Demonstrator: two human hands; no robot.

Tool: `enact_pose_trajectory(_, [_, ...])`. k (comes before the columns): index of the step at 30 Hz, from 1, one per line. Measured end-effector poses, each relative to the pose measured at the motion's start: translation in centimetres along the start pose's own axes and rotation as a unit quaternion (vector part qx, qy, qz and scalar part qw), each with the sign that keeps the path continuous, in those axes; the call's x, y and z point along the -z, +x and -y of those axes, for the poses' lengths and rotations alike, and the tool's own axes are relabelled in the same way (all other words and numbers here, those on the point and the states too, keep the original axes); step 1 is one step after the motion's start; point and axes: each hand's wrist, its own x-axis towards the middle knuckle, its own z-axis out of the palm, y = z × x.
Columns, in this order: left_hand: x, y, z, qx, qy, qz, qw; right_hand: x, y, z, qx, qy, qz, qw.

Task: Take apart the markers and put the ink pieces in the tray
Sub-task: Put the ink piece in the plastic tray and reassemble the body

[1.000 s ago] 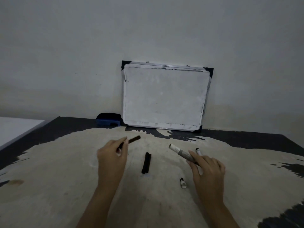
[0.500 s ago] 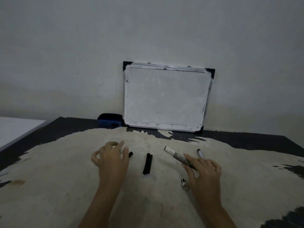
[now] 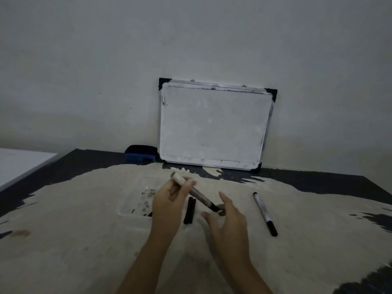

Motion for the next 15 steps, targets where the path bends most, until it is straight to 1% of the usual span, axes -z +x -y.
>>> enact_pose_trajectory(1, [0.5, 0.4, -0.1, -0.015, -0.003, -0.039, 0.999, -0.6, 0.0, 0.2, -0.03, -0.015, 0.011, 0.999])
enact_pose_trajectory(3, [1.4, 1.0, -0.1, -0.034, -0.021, -0.107, 0.993, -1.8, -0.1, 0.6, -0.057, -0.034, 0.022, 0.998])
enact_pose_trajectory(6, [2.3, 1.4, 0.2, -0.038, -0.04, -0.168, 0.984, -3.4, 0.0, 1.1, -0.039, -0.041, 0.029, 0.998])
enact_pose_trajectory(10, [2.7, 1.6, 0.9, -0.019, -0.055, -0.186, 0.981, -4.9, 0.2, 1.7, -0.004, -0.09, 0.039, 0.995])
enact_pose_trajectory(15, [2.4, 1.5, 1.4, -0.03, -0.041, -0.174, 0.983, -5.6, 0.3, 2.1, 0.016, -0.185, 0.012, 0.983])
